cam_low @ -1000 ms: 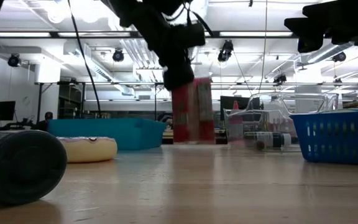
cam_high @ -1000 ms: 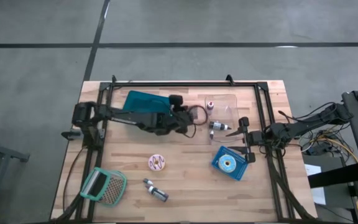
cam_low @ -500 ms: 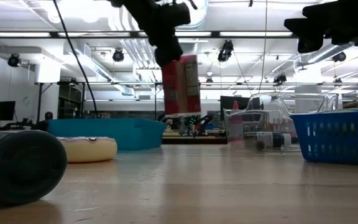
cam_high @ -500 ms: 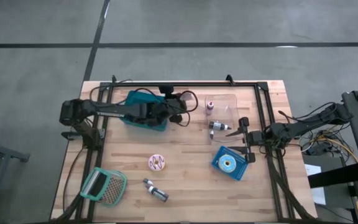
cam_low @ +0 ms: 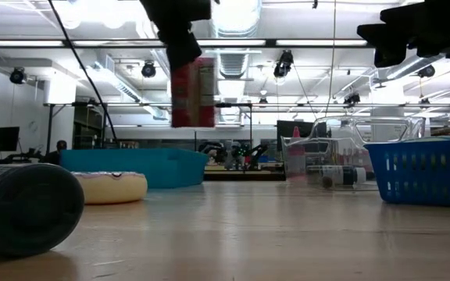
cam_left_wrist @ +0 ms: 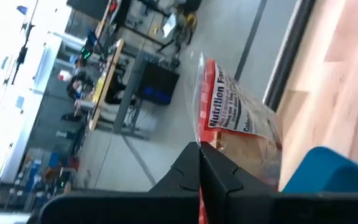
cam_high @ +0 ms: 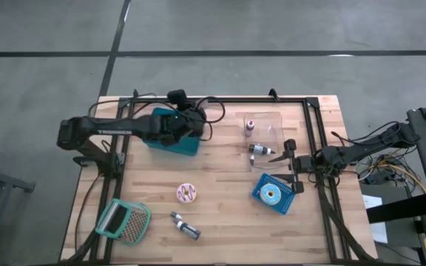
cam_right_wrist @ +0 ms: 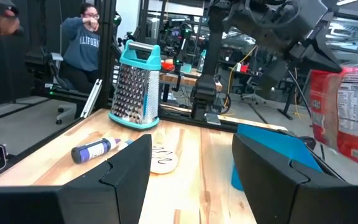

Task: Pick & Place Food Item
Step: Put the red popcorn bag into the teal bin

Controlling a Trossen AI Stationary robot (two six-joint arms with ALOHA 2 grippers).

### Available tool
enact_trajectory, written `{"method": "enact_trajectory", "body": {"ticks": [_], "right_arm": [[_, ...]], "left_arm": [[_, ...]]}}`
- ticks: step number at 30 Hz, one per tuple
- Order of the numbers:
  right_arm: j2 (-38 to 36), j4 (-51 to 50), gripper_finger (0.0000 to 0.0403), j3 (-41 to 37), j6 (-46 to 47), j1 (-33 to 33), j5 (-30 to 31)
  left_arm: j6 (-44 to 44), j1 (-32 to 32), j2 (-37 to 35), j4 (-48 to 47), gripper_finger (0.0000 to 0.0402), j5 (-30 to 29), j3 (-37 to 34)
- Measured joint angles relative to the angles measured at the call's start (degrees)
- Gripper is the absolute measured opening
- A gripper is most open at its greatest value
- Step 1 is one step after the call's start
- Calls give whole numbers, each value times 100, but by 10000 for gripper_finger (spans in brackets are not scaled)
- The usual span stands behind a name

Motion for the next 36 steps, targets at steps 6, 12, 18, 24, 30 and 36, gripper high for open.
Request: {"method": "enact_trajectory", "body": {"ticks": [6,12,18,24,30,36], "right_arm": [[-1,-31,219,0,19,-1,-1],[-2,-39,219,0,19,0,-2],[-2,-39,219,0,17,0,-2],[-2,-45,219,0,17,0,-2],[-2,-81,219,0,15,0,-2],[-4,-79,219,0,8,0,-2]], "left_arm": [[-866,192,-87,-1027,0,-162,-4],[-1779,426,-87,-2037,0,-222,-17],[-2379,582,-87,-2741,0,-300,-71],[-3038,729,-87,-3274,0,-160,-389],[-3638,847,-91,-3763,0,-284,-712],[-4135,1061,-126,-4190,0,-187,-927]]}}
